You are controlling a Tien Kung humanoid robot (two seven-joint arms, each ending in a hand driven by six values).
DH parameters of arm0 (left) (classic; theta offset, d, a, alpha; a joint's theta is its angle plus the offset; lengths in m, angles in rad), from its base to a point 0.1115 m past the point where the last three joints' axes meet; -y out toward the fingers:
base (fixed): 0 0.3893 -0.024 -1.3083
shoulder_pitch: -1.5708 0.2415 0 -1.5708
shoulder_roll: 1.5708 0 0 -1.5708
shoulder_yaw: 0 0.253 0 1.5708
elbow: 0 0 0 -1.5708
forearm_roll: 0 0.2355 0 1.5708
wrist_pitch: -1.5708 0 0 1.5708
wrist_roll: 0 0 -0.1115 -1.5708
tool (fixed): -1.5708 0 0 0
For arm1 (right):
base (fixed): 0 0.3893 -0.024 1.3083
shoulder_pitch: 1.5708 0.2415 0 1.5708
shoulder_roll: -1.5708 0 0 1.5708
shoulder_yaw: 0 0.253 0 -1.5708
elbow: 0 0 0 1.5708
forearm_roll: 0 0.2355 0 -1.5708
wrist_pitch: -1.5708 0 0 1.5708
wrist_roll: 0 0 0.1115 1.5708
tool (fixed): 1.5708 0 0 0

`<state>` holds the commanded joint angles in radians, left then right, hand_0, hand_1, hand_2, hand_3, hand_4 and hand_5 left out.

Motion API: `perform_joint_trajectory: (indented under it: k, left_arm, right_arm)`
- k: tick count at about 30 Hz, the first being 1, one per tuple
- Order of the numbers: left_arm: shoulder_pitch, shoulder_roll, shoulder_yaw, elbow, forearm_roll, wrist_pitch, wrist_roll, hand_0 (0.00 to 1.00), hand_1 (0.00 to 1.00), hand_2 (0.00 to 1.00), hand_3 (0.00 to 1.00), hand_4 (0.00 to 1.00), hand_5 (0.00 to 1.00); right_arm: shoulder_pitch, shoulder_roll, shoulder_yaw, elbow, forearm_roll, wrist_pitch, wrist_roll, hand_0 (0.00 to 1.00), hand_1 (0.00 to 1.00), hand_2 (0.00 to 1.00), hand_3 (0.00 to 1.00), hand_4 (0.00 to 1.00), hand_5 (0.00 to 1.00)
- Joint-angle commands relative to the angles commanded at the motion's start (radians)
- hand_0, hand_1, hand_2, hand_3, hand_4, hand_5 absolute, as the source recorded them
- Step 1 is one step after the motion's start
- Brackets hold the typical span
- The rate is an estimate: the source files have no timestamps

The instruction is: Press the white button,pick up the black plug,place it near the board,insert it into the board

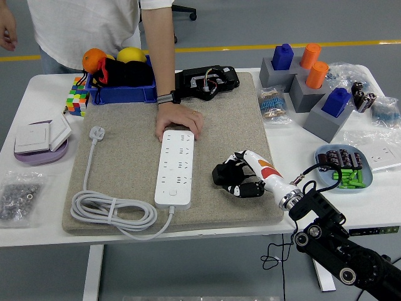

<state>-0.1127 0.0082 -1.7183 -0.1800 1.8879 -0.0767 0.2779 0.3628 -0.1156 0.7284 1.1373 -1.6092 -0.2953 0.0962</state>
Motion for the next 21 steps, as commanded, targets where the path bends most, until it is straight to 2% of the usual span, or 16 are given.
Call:
perform_joint_trajectory:
  k: [1, 14, 21]
  left_arm:
    - [0.000, 0.000, 0.000, 0.000, 0.000, 0.000, 0.000, 0.625, 0.630, 0.636, 0.692, 0.559, 0.394]
    - [-0.001, 0.000, 0.000, 0.000, -0.002, 0.001, 0.000, 0.624, 0.630, 0.636, 0.692, 0.558, 0.394]
    - [0.000, 0.001, 0.001, 0.000, -0.005, 0.001, 0.000, 0.624, 0.630, 0.635, 0.692, 0.559, 0.394]
  right_arm:
    - [0.000, 0.000, 0.000, 0.001, 0.001, -0.001, 0.003, 0.487, 0.512, 0.550, 0.475, 0.835, 0.002]
    - [-0.003, -0.002, -0.002, 0.001, 0.017, 0.000, 0.013, 0.468, 0.490, 0.526, 0.475, 0.835, 0.002]
    - [-0.001, -0.009, 0.007, 0.058, -0.006, -0.001, -0.003, 0.472, 0.485, 0.518, 0.470, 0.827, 0.002]
